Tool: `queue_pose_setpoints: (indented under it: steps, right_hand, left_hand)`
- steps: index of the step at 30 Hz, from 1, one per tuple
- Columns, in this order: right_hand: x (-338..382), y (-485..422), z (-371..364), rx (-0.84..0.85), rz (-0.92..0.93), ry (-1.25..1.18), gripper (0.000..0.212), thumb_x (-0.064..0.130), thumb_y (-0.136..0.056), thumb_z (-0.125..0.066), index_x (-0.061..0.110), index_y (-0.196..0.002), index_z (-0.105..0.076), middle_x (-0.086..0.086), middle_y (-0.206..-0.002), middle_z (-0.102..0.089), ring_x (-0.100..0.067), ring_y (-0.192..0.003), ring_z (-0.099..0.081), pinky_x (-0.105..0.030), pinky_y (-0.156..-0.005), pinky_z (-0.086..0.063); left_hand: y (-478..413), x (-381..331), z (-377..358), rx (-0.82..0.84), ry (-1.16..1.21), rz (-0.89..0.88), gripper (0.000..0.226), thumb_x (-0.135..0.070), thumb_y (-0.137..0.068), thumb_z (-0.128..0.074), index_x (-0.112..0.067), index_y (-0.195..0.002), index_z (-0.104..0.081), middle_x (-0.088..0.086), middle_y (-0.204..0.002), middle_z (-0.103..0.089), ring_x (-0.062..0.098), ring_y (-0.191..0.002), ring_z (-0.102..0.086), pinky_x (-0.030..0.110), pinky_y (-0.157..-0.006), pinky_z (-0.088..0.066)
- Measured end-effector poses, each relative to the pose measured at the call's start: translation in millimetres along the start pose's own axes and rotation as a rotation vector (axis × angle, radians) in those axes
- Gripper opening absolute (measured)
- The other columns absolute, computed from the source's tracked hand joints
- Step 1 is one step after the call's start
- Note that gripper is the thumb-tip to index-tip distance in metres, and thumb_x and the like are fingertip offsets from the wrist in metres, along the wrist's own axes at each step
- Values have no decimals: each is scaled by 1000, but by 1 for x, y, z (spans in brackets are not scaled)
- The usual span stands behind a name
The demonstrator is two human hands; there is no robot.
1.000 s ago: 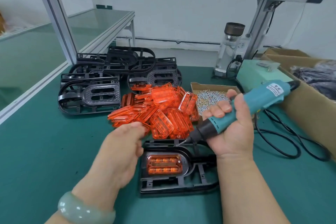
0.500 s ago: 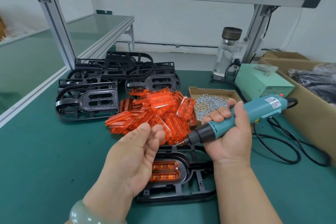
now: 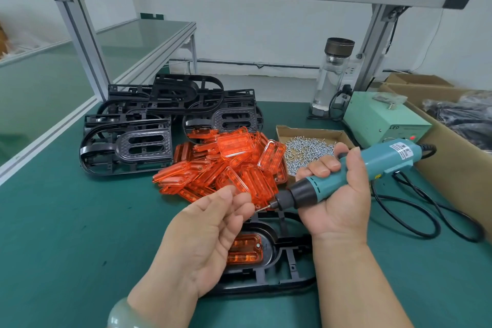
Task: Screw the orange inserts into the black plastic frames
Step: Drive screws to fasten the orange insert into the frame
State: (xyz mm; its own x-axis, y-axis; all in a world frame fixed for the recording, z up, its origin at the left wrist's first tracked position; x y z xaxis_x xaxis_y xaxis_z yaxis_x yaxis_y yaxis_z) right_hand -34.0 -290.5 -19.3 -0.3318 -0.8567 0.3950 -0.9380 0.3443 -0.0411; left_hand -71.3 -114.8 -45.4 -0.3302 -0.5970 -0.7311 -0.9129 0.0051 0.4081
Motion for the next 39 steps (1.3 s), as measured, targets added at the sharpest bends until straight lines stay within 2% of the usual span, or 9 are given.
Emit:
queue_pose_setpoints:
  steps: [4,9,12,16,19,25,28,32,39]
  right_hand:
    - [2,0,0,2,9,-13,15,35,-80,-60,24,-88,-54,11,-57,-46,-4,-48,-45,-20,-53,-43]
    - [2,0,0,1,17,-9,14,36,-82,-59,25,-88,-54,11,-57,-47,-4,-48,-46,-20,-54,-43]
    - [1,0,0,1,18,-8,14,36,-82,-59,25,-88,-54,11,-58,-47,-4,-49,-46,-19,-55,-42]
    - [2,1,0,-3,21,-18,14,36,-81,-59,25,-87,-53,11,-58,-45,-4,-49,-45,-20,-56,-39]
    - [2,1,-1,-4,22,-23,14,36,-80,-59,25,-86,-53,12,-58,-45,-3,-49,-44,-19,-56,-39]
    - [2,2,-2,-16,25,-38,15,35,-79,-60,24,-86,-53,11,-57,-45,-3,-48,-45,-19,-54,-40]
    - [1,2,-2,-14,24,-36,15,35,-79,-60,24,-86,-53,11,-57,-46,-3,-48,-45,-19,-53,-41]
    - [-1,3,-3,-4,22,-35,16,35,-78,-60,24,-87,-52,11,-56,-46,-3,-47,-45,-19,-53,-41]
    - [0,4,-4,1,38,-53,16,36,-80,-59,24,-88,-53,12,-57,-47,-3,-47,-46,-19,-53,-43]
  left_hand:
    - [-1,-3,4,-37,-74,-30,19,-28,-63,-71,-14,-76,-67,-2,-62,-64,3,-46,-53,14,-39,-44]
    - [-1,-1,7,-8,7,-21,35,-7,-58,-70,-6,-93,-70,5,-70,-70,8,-55,-64,16,-48,-51]
    - [0,1,6,5,-23,-36,34,-12,-60,-70,-6,-93,-70,4,-69,-70,7,-55,-64,15,-47,-51]
    - [2,3,2,15,-127,-18,20,-28,-63,-71,-9,-68,-68,1,-58,-63,4,-46,-57,14,-39,-46]
    - [3,3,-1,53,-277,-31,23,-34,-62,-70,-12,-54,-69,3,-56,-62,5,-45,-55,14,-38,-44]
    - [3,6,-4,54,-358,-81,35,-31,-57,-72,-3,-78,-68,7,-62,-69,8,-49,-62,14,-41,-45]
    - [4,5,-5,45,-343,-113,33,-31,-56,-73,-4,-76,-69,8,-63,-69,9,-50,-62,14,-41,-45]
    - [4,2,-7,43,-363,-148,24,-33,-56,-74,-10,-61,-72,9,-63,-69,10,-49,-61,15,-41,-45]
    - [6,4,-9,41,-434,-209,18,-26,-78,-72,-22,-61,-74,6,-60,-69,8,-49,-59,15,-44,-45]
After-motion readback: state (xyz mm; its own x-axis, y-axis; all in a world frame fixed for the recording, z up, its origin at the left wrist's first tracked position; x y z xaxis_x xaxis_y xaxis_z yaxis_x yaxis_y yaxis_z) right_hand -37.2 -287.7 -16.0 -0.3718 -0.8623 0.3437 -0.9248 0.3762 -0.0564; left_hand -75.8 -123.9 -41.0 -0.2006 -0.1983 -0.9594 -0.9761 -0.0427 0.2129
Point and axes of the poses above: each hand's wrist, its own y-axis away from the middle knuckle, its own z-axis out of the back of the hand, x = y × z, the point moved 6 cm from there along -y, towards the middle knuckle
